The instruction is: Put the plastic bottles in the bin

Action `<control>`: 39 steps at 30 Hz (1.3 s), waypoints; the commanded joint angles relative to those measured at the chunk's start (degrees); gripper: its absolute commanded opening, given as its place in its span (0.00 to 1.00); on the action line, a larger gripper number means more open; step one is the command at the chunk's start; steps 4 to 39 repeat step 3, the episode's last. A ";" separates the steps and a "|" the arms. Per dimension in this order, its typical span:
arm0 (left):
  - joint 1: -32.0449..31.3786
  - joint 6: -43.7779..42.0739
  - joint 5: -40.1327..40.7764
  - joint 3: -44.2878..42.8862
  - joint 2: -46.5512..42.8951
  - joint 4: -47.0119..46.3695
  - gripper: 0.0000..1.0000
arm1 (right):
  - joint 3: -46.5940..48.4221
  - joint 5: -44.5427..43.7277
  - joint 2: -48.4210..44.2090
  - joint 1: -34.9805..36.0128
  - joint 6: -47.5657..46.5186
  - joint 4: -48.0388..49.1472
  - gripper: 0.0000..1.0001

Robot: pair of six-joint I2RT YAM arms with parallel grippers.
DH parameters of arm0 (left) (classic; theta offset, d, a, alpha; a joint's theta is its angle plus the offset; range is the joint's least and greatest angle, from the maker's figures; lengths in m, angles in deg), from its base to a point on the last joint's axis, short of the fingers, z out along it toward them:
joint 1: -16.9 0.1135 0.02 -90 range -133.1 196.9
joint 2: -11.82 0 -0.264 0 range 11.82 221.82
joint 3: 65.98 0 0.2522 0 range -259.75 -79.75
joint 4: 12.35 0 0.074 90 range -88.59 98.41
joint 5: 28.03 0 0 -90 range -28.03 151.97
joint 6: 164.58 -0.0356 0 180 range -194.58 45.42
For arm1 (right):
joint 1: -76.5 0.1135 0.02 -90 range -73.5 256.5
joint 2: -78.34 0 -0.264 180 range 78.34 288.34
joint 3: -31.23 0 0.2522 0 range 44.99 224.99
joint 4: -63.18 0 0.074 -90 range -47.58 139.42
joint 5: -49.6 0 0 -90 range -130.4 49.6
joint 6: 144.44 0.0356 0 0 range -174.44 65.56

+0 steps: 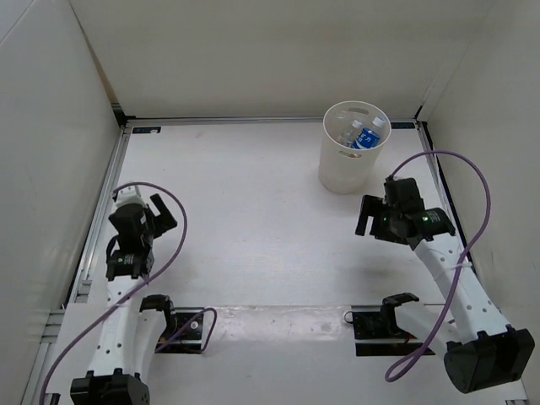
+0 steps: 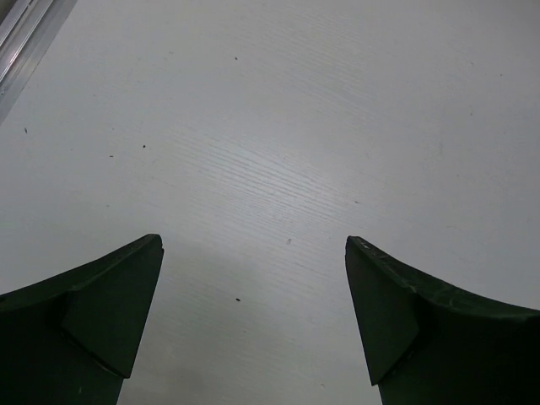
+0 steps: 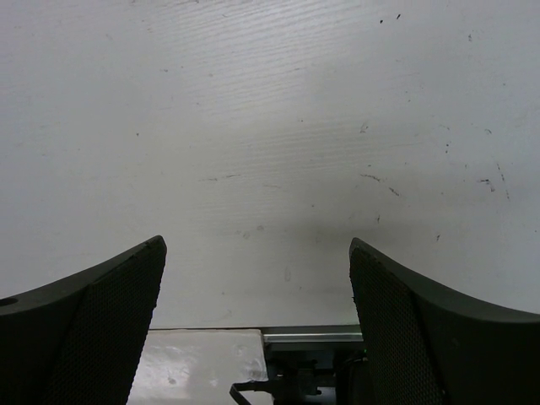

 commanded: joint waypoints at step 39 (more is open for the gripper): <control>0.01 1.07 1.16 -0.93 1.92 -1.52 1.00 | 1.65 -0.83 -1.90 -0.48 -0.71 -0.85 0.90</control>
